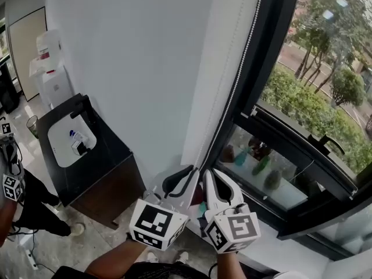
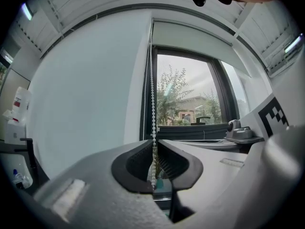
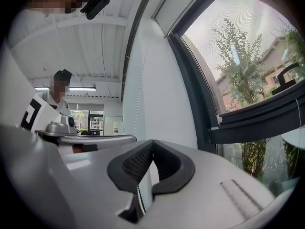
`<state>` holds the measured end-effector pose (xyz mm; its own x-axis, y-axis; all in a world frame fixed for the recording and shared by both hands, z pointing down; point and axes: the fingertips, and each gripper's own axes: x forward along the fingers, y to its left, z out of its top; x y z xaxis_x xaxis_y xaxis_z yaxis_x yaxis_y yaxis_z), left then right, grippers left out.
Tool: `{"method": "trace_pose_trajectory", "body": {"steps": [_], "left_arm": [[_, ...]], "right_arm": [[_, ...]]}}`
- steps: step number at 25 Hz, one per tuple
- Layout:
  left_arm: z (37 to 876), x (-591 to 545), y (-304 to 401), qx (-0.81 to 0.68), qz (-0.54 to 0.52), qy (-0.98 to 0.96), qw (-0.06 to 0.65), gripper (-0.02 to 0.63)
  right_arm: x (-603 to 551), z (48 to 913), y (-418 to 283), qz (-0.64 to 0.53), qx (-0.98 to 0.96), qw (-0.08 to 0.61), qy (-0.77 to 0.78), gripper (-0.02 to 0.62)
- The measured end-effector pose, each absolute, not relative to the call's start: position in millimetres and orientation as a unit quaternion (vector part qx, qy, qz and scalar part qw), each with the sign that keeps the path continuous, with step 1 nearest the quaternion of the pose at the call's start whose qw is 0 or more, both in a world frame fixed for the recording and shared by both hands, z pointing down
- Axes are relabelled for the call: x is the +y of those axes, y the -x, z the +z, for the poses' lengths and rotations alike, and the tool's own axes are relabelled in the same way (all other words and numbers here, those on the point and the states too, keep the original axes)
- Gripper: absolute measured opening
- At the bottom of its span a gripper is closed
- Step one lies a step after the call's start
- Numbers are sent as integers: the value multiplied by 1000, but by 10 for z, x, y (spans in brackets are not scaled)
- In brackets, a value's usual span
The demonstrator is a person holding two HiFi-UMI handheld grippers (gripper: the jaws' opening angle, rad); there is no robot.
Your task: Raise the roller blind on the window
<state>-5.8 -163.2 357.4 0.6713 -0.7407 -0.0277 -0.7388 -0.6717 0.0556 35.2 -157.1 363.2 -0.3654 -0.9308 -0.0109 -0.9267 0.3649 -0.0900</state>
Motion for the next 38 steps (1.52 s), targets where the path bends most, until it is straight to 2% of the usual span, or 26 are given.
{"method": "trace_pose_trajectory", "body": {"steps": [10, 12, 38], "left_arm": [[3708, -1516, 170, -390, -1, -920, 28, 34], [3735, -1518, 192, -390, 3, -920, 31, 3], [3838, -1500, 279, -386, 23, -922, 34, 3]], "right_arm": [[-1437, 3707, -174, -30, 814, 13, 579, 6], [-1428, 3719, -151, -28, 811, 7, 584, 6], [-1367, 3758, -30, -25, 798, -13, 601, 6]]}}
